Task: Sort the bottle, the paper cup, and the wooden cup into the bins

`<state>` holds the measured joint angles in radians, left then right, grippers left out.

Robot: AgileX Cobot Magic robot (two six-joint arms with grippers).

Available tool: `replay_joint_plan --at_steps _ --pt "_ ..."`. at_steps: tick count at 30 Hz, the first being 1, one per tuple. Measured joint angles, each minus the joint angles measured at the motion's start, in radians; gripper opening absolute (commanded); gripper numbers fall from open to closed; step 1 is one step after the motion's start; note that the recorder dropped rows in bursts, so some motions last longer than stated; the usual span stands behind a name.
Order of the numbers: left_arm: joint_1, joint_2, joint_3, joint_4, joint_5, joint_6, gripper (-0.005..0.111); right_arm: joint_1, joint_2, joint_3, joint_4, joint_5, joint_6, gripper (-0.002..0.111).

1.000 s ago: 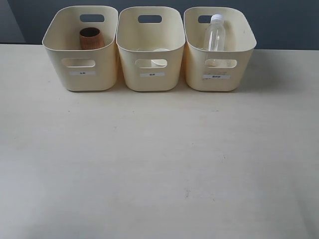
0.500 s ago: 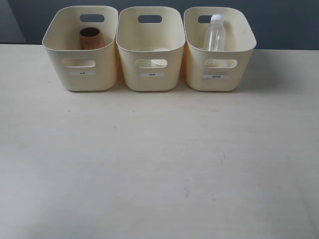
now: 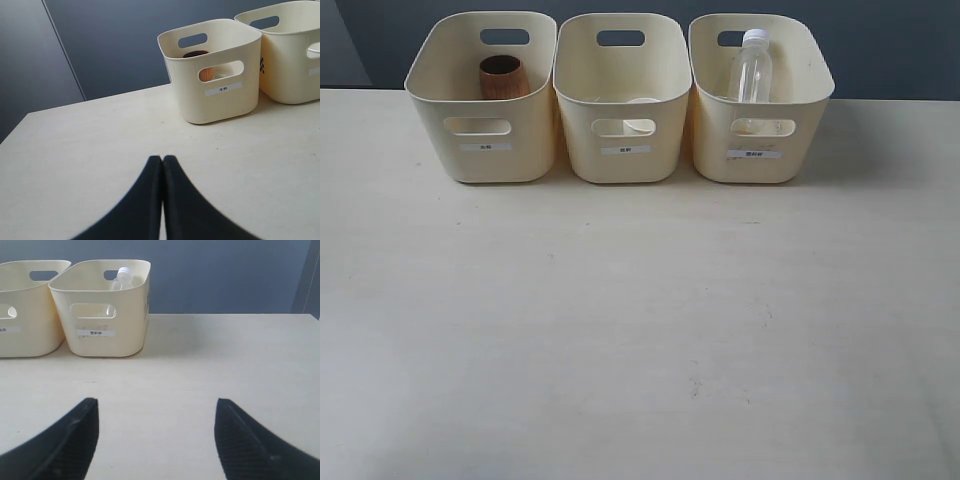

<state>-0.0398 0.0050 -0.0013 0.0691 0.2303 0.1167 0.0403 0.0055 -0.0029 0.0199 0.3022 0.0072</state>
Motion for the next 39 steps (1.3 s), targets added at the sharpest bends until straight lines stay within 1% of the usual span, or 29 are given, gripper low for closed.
replay_joint_plan --at_steps 19,30,39 --pt "0.000 0.000 0.000 0.000 0.000 0.000 0.000 0.000 0.000 0.000 0.000 0.001 0.000 0.064" --pt "0.000 0.000 0.000 0.000 0.000 0.000 0.000 -0.068 0.000 0.000 0.000 0.001 0.000 0.064" --pt "0.000 0.000 0.000 0.000 0.000 0.000 0.000 -0.073 0.000 0.000 0.000 0.002 0.000 0.064"
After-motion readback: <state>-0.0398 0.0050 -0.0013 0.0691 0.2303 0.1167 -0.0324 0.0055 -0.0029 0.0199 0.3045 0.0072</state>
